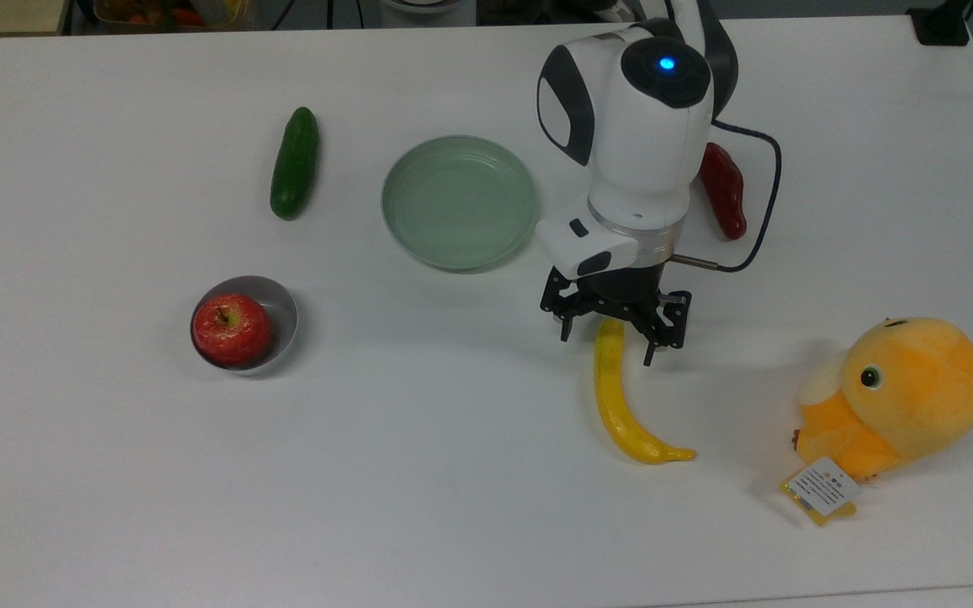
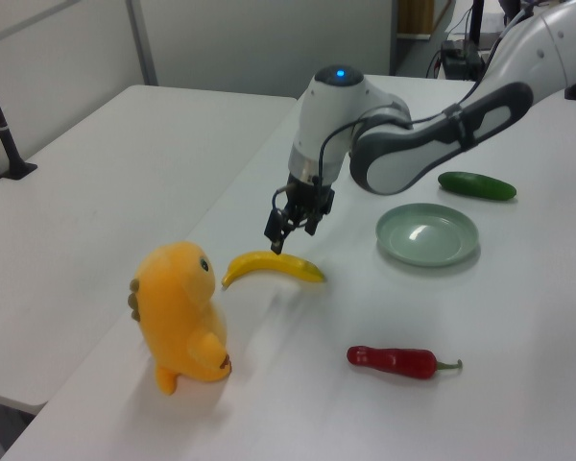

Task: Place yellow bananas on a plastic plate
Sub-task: 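Move the gripper over the yellow banana and lower it onto the stem end, then close the gripper on the banana's stem end and lift it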

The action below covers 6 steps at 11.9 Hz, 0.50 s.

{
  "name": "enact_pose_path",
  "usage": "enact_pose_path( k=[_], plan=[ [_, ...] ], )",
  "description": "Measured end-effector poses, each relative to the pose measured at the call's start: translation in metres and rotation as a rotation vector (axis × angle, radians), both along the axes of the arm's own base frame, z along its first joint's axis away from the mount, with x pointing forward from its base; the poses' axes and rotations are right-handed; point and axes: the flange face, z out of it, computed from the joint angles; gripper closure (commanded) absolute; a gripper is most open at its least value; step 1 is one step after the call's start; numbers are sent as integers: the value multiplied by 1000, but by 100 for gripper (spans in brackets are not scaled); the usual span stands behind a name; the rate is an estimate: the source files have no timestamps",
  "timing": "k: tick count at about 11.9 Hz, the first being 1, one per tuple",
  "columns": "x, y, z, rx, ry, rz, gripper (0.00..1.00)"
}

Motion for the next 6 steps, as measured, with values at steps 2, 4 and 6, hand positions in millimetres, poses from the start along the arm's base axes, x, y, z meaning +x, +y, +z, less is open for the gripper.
enact_pose_path(
  k=[2,4,6],
  plan=[
    [-1,4,-28,-40,20,12,0],
    [1,4,-47,-52,28,19,76],
    [1,5,-46,-58,22,24,91]
  ],
)
